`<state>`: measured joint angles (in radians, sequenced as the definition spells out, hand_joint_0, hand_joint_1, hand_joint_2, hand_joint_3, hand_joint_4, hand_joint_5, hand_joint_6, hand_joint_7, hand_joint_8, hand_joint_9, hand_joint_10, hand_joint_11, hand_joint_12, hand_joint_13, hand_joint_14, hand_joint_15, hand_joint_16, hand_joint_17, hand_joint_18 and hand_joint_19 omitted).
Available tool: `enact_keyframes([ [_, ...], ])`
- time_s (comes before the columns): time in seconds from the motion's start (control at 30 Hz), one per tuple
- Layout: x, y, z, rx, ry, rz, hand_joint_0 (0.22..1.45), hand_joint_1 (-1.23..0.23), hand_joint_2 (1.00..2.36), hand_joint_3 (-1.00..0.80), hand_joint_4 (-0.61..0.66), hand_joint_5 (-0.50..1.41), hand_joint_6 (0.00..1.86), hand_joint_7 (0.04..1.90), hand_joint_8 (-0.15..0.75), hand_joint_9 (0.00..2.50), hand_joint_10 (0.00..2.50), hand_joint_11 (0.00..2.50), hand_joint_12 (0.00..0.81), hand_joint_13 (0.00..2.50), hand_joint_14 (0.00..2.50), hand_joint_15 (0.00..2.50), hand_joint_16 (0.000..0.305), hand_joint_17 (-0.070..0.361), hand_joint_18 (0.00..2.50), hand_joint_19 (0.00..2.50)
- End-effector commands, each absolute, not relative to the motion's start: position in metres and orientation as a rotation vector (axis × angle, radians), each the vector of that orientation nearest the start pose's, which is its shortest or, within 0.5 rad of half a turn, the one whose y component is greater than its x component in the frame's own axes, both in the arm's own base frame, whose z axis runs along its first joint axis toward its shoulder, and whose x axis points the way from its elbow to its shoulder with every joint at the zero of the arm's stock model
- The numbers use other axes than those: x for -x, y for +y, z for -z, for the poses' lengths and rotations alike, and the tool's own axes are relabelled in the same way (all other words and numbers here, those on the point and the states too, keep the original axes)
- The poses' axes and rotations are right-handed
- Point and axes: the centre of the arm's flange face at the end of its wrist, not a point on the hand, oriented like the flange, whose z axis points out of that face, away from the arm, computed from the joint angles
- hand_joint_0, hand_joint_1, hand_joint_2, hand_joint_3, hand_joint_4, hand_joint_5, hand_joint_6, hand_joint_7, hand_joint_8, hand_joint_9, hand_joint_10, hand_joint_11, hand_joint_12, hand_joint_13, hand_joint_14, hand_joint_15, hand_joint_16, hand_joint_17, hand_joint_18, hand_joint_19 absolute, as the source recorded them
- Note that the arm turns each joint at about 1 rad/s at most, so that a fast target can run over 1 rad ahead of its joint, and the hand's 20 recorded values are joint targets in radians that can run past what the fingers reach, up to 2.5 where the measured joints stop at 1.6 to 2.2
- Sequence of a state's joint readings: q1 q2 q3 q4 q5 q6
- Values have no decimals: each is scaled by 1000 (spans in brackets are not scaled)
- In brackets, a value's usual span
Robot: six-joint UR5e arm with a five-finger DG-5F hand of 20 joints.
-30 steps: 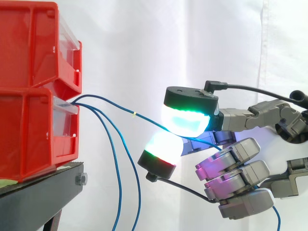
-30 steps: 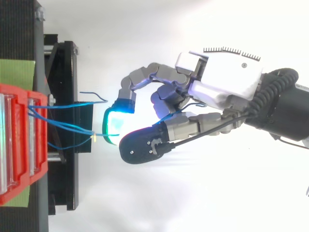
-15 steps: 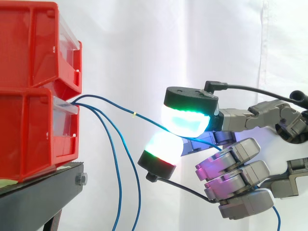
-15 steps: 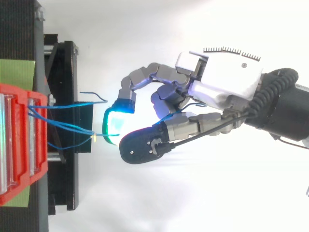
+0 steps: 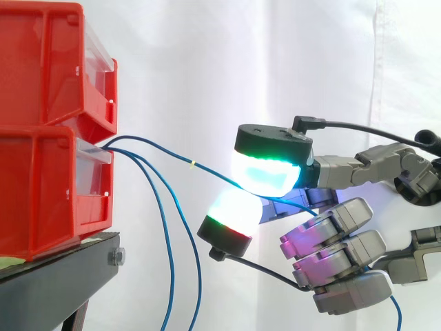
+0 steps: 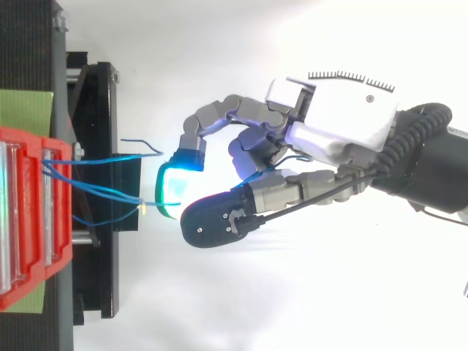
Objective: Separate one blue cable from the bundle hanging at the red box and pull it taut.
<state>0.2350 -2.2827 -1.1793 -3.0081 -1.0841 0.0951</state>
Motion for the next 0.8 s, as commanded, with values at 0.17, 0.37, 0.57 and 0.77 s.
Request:
enact_keyframes([
  [0.17,-740,-8,-246,-1459,1115,-953,696,-687,1015,-350,30,-206,890,983,276,794,1774,1167,341,749,2500,1266,38,86,1210,1611],
  [0.37,-740,-8,-247,-1459,1114,-954,697,-688,1015,-349,30,-206,890,981,279,797,1772,1191,335,749,2500,1272,38,85,1212,1600],
  [0.57,-740,-8,-246,-1460,1114,-952,697,-688,1015,-349,32,-206,890,988,277,800,1775,1174,342,754,2500,1275,38,85,1212,1605],
  [0.77,-740,-8,-245,-1460,1115,-951,698,-688,1015,-350,31,-206,890,982,278,801,1775,1173,342,755,2500,1266,38,86,1212,1601],
])
